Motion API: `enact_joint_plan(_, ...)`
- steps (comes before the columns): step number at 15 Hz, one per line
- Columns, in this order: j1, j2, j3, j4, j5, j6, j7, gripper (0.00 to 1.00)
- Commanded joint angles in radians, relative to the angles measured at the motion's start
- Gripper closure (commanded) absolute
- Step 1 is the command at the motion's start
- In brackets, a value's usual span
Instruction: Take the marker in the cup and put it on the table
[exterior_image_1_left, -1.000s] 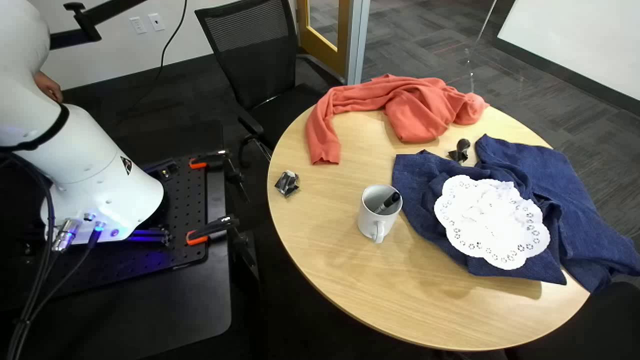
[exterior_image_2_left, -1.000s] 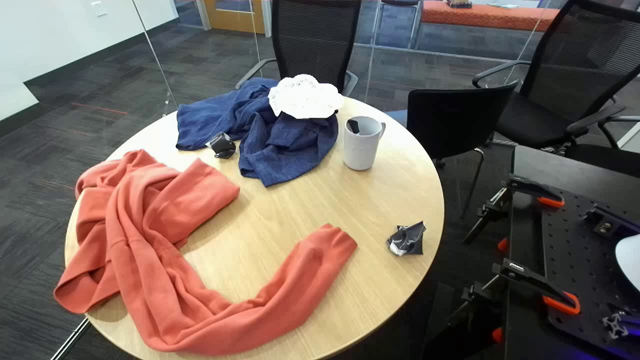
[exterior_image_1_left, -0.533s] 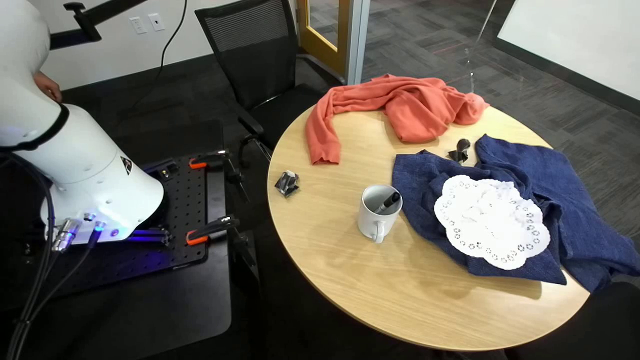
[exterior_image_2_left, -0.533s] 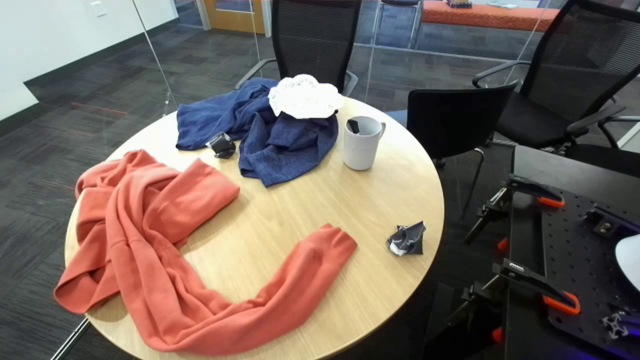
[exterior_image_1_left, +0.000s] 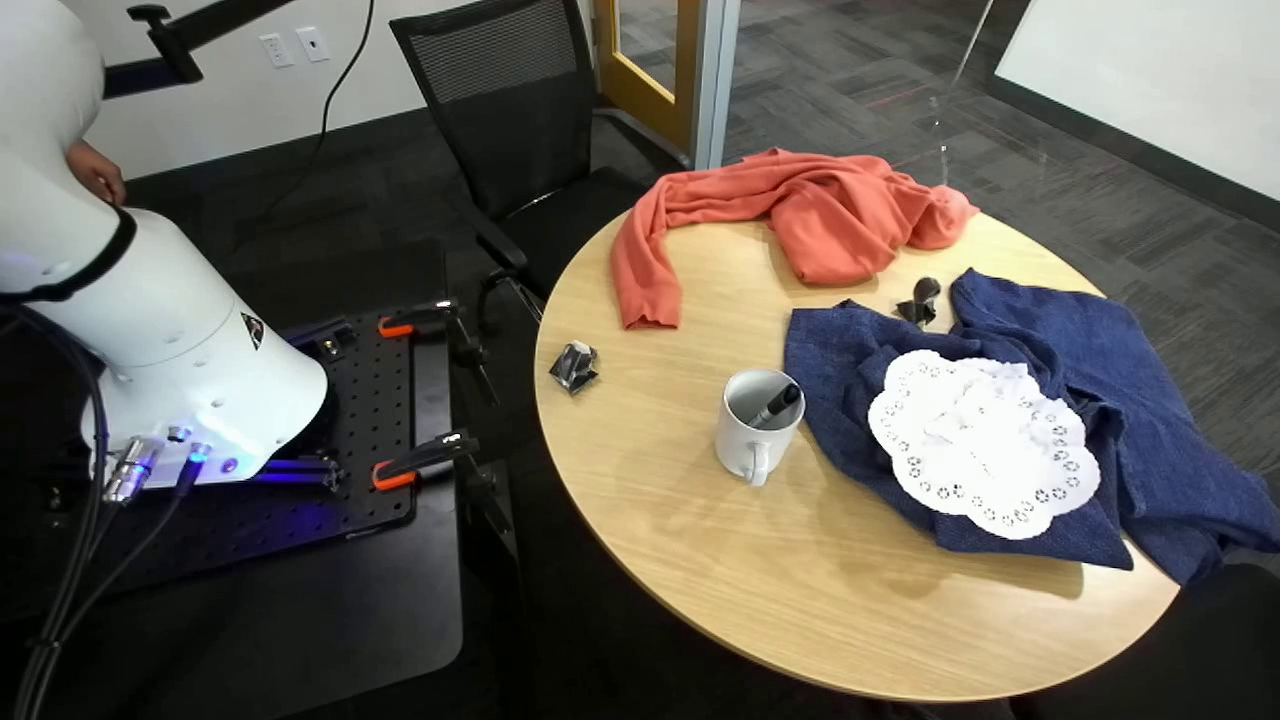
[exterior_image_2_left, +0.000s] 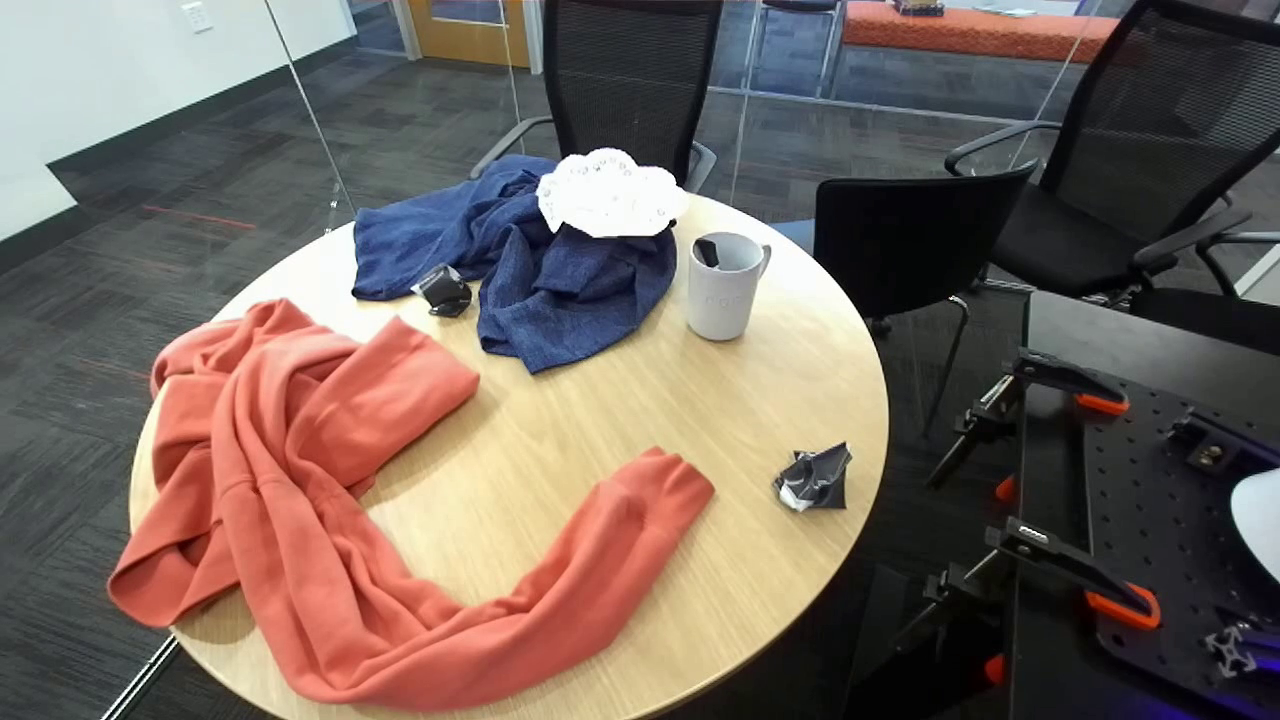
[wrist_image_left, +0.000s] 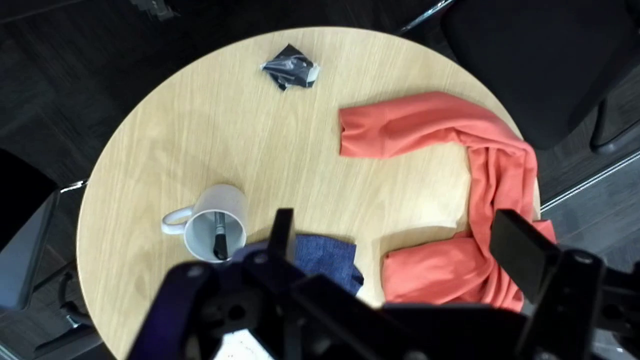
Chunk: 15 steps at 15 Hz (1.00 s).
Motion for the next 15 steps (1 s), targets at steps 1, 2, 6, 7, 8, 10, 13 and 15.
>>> enact_joint_plan(1,-0.029,0.075,0.010,-0.013,-0.054,0.142,-0.010,0.00)
enact_joint_plan(2,-0.033,0.102,0.005,-0.019,-0.069,0.190,-0.012,0.00)
enact_joint_plan(6,-0.055,0.196,-0.015,-0.037,-0.131,0.356,-0.026,0.00)
enact_joint_plan(7,-0.061,0.215,-0.020,-0.041,-0.150,0.390,-0.027,0.00)
enact_joint_plan(8,-0.069,0.234,-0.027,-0.044,-0.166,0.424,-0.027,0.00)
enact_joint_plan(10,-0.084,0.265,-0.040,-0.048,-0.192,0.472,-0.019,0.00)
enact_joint_plan(13,-0.110,0.293,-0.050,-0.053,-0.250,0.497,0.013,0.00)
enact_joint_plan(15,-0.100,0.293,-0.053,-0.045,-0.235,0.469,0.003,0.00)
